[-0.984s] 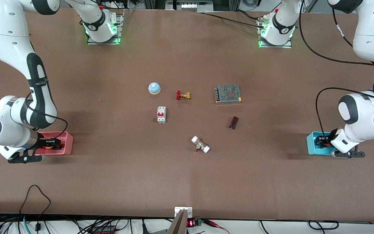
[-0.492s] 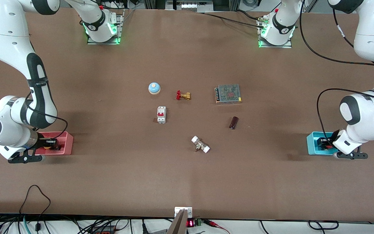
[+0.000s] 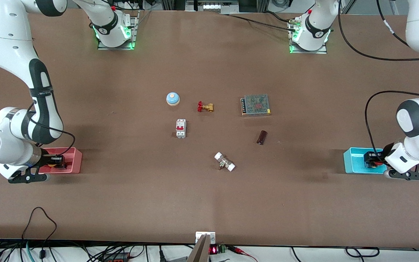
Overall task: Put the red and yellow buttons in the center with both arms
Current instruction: 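Lift the yellow button with the right gripper while the left gripper lifts the red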
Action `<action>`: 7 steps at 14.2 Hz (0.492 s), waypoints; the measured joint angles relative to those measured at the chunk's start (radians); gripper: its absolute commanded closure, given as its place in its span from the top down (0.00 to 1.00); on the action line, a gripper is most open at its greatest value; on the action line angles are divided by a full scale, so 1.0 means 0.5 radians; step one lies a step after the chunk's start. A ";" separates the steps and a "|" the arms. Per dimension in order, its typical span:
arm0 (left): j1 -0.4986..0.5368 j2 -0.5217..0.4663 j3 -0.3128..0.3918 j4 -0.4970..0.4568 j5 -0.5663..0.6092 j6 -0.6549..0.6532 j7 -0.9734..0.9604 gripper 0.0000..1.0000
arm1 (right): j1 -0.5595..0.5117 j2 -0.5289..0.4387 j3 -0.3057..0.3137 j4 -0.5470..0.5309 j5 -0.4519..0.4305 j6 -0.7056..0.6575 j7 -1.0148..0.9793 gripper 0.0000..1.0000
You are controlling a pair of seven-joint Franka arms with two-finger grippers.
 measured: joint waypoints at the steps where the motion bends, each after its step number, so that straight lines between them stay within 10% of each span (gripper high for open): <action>1: -0.051 -0.035 -0.006 0.031 0.000 -0.110 -0.048 0.17 | 0.003 -0.032 0.002 0.042 0.000 -0.118 -0.003 0.29; 7: -0.506 -0.102 -0.040 -0.037 -0.003 -0.335 -0.582 0.17 | 0.223 -0.237 0.037 0.355 0.041 -0.708 0.009 0.29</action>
